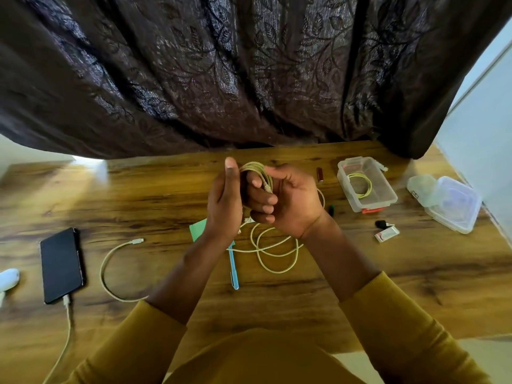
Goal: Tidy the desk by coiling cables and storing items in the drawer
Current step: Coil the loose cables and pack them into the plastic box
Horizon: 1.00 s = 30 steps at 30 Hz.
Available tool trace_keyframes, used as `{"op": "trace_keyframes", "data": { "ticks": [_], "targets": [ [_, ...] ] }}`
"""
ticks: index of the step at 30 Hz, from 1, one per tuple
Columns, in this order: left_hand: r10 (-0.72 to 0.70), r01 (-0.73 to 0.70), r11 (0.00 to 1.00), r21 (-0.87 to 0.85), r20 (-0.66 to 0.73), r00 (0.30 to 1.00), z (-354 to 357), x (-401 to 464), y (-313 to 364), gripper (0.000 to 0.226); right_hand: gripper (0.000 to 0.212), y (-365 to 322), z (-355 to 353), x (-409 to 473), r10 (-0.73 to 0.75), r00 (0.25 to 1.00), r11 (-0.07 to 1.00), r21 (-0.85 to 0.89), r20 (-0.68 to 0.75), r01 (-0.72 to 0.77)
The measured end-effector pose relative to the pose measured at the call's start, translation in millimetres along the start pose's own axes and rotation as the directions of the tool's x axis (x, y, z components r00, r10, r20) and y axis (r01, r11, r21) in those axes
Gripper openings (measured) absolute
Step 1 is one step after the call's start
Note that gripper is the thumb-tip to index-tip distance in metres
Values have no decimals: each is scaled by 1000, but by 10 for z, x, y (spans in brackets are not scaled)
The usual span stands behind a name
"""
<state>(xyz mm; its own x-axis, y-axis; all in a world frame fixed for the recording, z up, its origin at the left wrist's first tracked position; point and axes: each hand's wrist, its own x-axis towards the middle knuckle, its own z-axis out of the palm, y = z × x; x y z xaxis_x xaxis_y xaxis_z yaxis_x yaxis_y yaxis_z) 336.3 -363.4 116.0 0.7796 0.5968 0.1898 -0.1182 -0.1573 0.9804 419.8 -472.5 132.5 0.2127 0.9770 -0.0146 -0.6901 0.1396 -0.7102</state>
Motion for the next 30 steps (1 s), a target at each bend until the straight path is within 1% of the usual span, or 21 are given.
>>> {"op": "trace_keyframes", "data": {
  "ticks": [2,3,5,7,9,12,14,15,17,19,20,22,23,25,28,30],
  "targets": [
    [-29,27,999,-28,-59,998,11,-13,34,66,21,43,17,7,1,999,1000,-25,-54,-3],
    [-32,31,999,-13,-87,996,13,-12,44,64,19,55,29,10,2,994,999,-52,-105,-7],
    [15,-2,995,96,-145,989,1,8,44,64,17,58,65,17,-28,973,989,-146,-229,-6],
    [77,-25,971,239,-211,974,-40,49,34,63,15,53,111,43,-111,941,953,-302,-320,9],
    [118,-28,944,329,-255,960,-71,88,30,62,20,62,157,71,-195,907,902,-432,-373,17],
    [115,4,928,371,-299,947,-105,138,17,58,26,81,221,126,-289,864,848,-529,-413,31],
    [94,44,924,379,-337,937,-144,164,9,61,29,86,228,162,-375,807,780,-626,-455,9],
    [81,66,921,385,-353,932,-166,179,-1,63,29,83,222,174,-431,775,724,-690,-462,-8],
    [63,96,908,409,-359,931,-207,194,-17,64,19,76,194,182,-549,727,569,-821,-413,-37],
    [40,133,881,453,-352,935,-227,204,-24,65,10,67,176,170,-616,718,409,-910,-325,-61],
    [26,150,868,473,-345,938,-232,209,-27,64,9,65,178,159,-634,717,343,-937,-289,-75],
    [-9,186,843,505,-332,943,-242,228,-53,62,9,58,189,139,-660,713,240,-966,-236,-98],
    [-26,206,829,520,-333,943,-247,237,-61,62,8,52,192,130,-664,715,209,-972,-219,-103],
    [-32,221,805,551,-332,943,-257,252,-71,63,9,39,184,127,-642,736,184,-975,-215,-124],
    [-1,202,768,608,-315,949,-255,242,-49,63,13,39,125,135,-556,776,189,-955,-297,-230],
    [21,178,732,658,-283,959,-249,223,-58,62,11,59,78,132,-542,777,173,-947,-320,-270]
  ]
}}
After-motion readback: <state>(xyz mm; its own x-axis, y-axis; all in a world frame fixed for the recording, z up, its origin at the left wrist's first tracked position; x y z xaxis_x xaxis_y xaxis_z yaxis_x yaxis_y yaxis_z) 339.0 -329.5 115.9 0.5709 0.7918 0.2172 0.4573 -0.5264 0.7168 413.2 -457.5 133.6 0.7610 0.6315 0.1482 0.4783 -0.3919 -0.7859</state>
